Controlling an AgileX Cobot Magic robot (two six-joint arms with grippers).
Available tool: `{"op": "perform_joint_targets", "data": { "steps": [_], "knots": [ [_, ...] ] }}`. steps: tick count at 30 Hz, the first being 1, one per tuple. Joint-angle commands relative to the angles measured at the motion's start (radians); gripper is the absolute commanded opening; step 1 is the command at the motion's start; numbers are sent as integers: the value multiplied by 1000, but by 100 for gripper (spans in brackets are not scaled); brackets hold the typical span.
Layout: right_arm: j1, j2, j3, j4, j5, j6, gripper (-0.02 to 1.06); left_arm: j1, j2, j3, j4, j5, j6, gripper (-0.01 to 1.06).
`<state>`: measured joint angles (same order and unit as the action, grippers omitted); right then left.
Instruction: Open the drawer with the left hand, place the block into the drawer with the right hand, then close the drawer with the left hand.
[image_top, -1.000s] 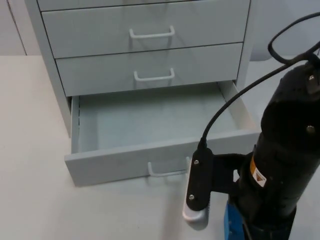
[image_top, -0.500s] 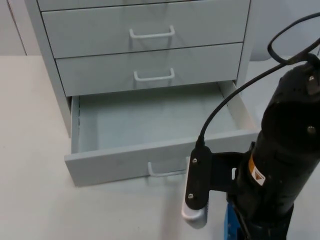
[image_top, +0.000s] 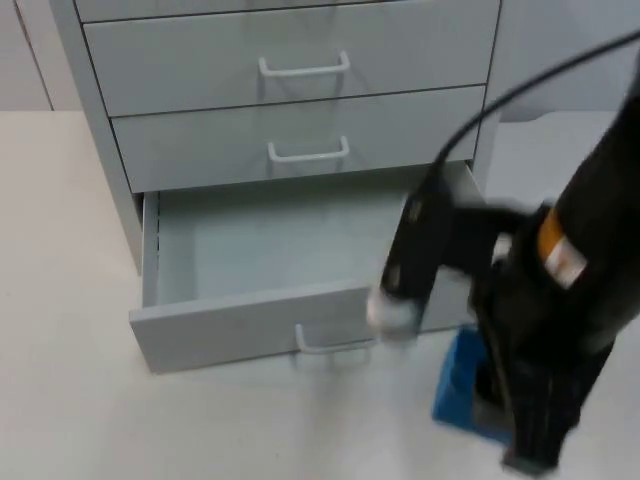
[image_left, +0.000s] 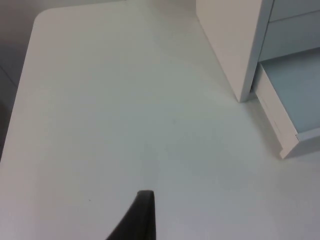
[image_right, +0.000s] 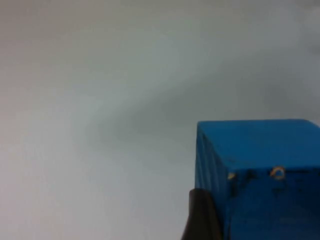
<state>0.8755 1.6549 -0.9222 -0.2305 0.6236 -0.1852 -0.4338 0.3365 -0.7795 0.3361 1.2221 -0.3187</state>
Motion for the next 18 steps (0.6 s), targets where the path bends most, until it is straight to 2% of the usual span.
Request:
{"op": "perform_joint_targets", "data": {
  "steps": [1, 4, 5, 7, 16, 18],
  "knots": [
    [5, -70, -5, -3, 1, 107, 0, 4, -6, 5, 6, -1, 3, 105],
    [5, -164, -5, -3, -32, 326, 0, 4, -6, 5, 8, -1, 3, 105],
    [5, -164, -5, -3, -32, 326, 0, 4, -6, 5, 8, -1, 3, 105],
    [5, -203, -5, -9, -71, 410, 0, 4, -6, 5, 8, -1, 3, 105],
    [5, -202, -5, -4, -150, 473, 0, 4, -6, 5, 8, -1, 3, 105],
    [3, -202, -5, -16, -199, 485, 0, 4, -6, 5, 8, -1, 3, 105]
  ]
}}
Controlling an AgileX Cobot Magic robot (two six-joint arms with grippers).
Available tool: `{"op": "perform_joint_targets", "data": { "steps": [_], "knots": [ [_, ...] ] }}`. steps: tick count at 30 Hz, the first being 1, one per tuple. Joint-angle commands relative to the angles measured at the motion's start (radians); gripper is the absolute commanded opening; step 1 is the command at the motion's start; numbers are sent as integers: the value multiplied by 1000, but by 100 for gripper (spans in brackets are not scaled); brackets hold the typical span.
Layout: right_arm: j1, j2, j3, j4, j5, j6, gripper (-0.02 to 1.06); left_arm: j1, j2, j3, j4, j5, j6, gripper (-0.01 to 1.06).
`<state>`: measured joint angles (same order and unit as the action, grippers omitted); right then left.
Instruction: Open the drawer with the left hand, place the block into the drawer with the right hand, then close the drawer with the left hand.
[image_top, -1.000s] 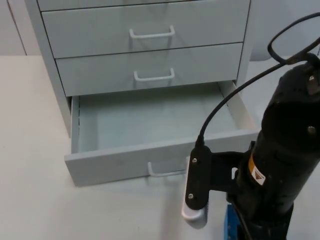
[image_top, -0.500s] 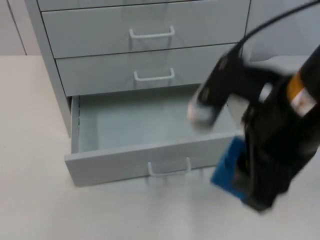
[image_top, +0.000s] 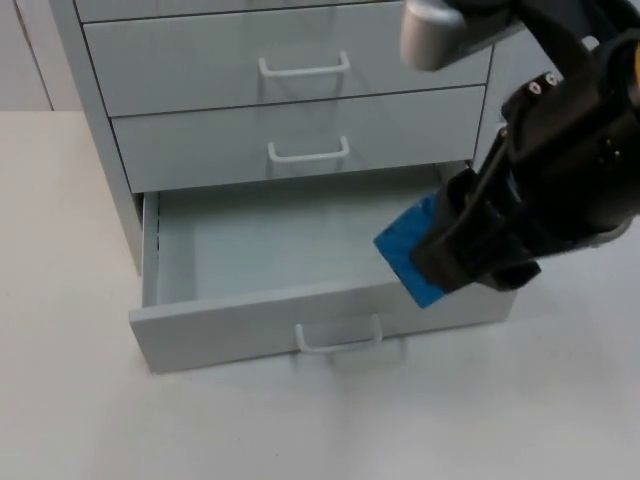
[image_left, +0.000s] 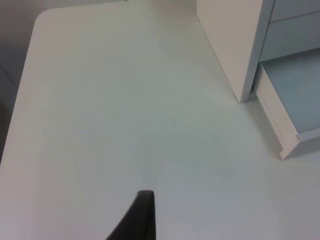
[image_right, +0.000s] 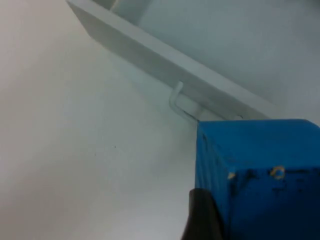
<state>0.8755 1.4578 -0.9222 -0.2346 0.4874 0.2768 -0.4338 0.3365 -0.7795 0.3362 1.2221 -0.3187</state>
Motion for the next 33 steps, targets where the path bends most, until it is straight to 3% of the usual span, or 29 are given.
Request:
{"op": "perform_joint_targets", "data": {
  "steps": [1, 6, 11, 20, 30, 33],
  "knots": [
    [3, -5, -5, -12, -63, 23, 0, 4, -6, 5, 8, -1, 3, 105],
    [-34, 43, -5, -110, -214, 232, 0, 4, -6, 5, 9, -1, 3, 105],
    [-134, 121, -5, -125, -275, 307, 0, 4, -6, 5, 13, -1, 3, 105],
    [-205, 255, -23, -135, -420, 310, 0, 4, -6, 5, 16, -1, 3, 105],
    [-205, 461, -209, -137, -395, 310, 0, 4, -6, 5, 16, -1, 3, 105],
    [-205, 504, -234, -137, -407, 310, 10, 4, -6, 5, 16, -1, 3, 105]
  ]
}}
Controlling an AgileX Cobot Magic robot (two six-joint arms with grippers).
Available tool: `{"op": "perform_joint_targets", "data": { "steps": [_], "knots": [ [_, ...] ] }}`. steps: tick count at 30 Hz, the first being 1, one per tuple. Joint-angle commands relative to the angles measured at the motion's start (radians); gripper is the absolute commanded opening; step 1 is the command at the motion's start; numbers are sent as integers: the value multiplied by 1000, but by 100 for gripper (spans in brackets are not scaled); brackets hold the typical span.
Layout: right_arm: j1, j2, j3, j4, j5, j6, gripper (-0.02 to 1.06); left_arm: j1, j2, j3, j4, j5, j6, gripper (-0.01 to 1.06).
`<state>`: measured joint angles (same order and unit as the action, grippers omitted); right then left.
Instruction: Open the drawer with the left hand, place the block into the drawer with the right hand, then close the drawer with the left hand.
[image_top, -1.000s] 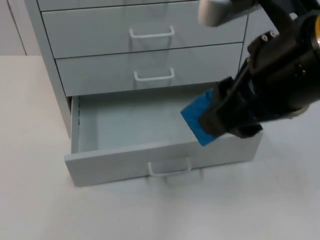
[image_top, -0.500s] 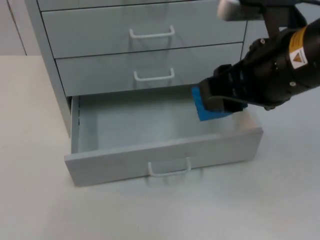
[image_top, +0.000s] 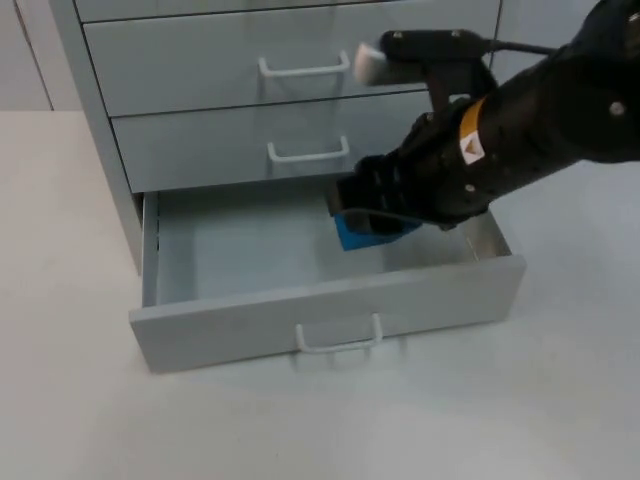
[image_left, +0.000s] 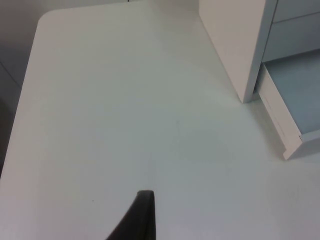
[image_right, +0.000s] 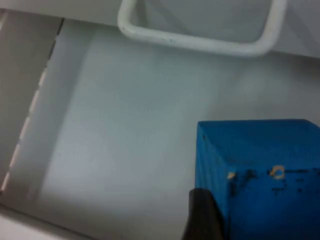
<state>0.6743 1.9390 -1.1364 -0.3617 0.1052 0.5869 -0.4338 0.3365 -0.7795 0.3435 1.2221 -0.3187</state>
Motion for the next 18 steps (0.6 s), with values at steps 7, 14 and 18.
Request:
{"op": "perform_joint_targets", "data": {
  "steps": [7, 14, 18],
  "knots": [
    [-4, 49, -20, -10, -41, 0, 51, 4, -6, 5, 16, -1, 3, 105],
    [-4, 49, -20, -8, -20, 0, 60, 4, -6, 5, 16, -1, 7, 105],
    [-2, 30, -20, -8, 4, 0, 60, 4, -6, 5, 16, -1, 7, 105]
  ]
}}
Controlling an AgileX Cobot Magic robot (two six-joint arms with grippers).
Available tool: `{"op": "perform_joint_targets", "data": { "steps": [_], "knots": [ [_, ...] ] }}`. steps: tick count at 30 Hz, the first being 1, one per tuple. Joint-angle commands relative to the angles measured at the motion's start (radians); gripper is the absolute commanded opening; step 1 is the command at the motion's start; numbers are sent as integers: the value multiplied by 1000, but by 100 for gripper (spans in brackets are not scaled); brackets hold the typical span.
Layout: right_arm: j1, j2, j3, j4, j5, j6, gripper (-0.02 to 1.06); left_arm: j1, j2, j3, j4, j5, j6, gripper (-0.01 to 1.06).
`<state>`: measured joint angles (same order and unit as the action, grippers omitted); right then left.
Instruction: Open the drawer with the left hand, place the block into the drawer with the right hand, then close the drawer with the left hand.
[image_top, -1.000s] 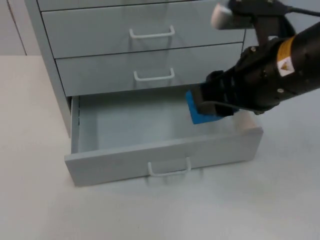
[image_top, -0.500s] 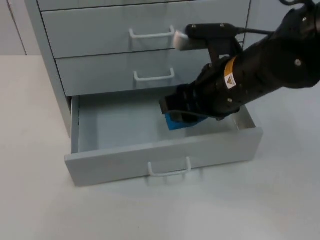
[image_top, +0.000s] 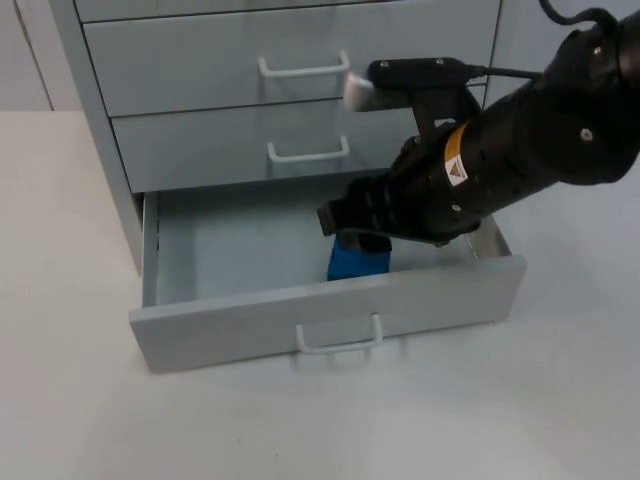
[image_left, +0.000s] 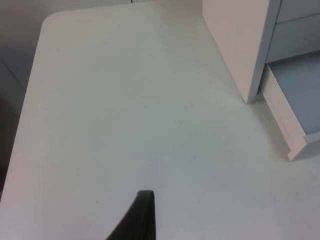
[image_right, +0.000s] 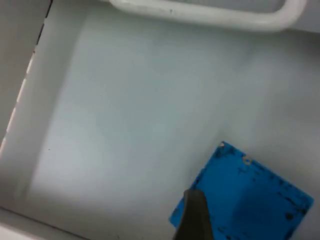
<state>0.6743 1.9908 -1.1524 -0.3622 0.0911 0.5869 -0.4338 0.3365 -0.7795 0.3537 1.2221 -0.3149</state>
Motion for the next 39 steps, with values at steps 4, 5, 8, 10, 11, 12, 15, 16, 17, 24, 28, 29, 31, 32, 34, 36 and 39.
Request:
{"op": "perform_joint_targets", "data": {
  "steps": [4, 5, 8, 10, 11, 12, 15, 16, 17, 24, 28, 29, 31, 32, 34, 36, 39],
  "knots": [
    [-2, -80, -4, 6, 95, 0, 60, 4, -6, 5, 5, -1, 4, 105],
    [-2, -109, -4, 14, 143, 0, 60, 4, -6, 5, 5, -1, 4, 105],
    [3, -187, -4, 51, 283, -10, 60, 4, -6, 5, 5, -1, 4, 105],
    [12, -221, -4, 53, 347, -27, 60, 4, -6, 5, 5, -1, 4, 105],
    [24, -255, 1, 53, 390, -48, 60, 4, -6, 5, 5, -1, 4, 105],
    [41, -289, 14, 53, 424, -72, 60, 4, -6, 5, 5, -1, 4, 105],
    [91, -382, 78, 53, 442, -84, 60, 4, -6, 5, 5, -1, 4, 105],
    [91, -382, 78, 53, 442, -84, 60, 4, -6, 5, 5, -1, 4, 105],
    [105, -406, 99, 53, 443, -84, 60, 4, -6, 5, 5, -1, 4, 105],
    [164, -487, 185, 28, 451, -102, 60, 4, -6, 5, 5, -1, 4, 105],
    [164, -487, 185, 23, 454, -104, 60, 4, -6, 5, 5, -1, 4, 105],
    [162, -487, 185, 25, 456, -81, 60, 4, -6, 5, 5, -1, 4, 105],
    [157, -487, 185, 25, 473, -44, 60, 4, -6, 5, 5, -1, 4, 105],
    [149, -487, 185, 25, 492, -16, 60, 4, -6, 5, 4, -1, 4, 105],
    [123, -487, 185, 25, 564, -14, 60, 4, -6, 5, 4, -1, 4, 105],
    [87, -487, 185, 25, 602, -14, 60, 4, -6, 5, 4, -1, 4, 105],
    [-7, -496, 185, 25, 634, -29, 60, 4, -6, 5, 4, -1, 4, 105]
  ]
}}
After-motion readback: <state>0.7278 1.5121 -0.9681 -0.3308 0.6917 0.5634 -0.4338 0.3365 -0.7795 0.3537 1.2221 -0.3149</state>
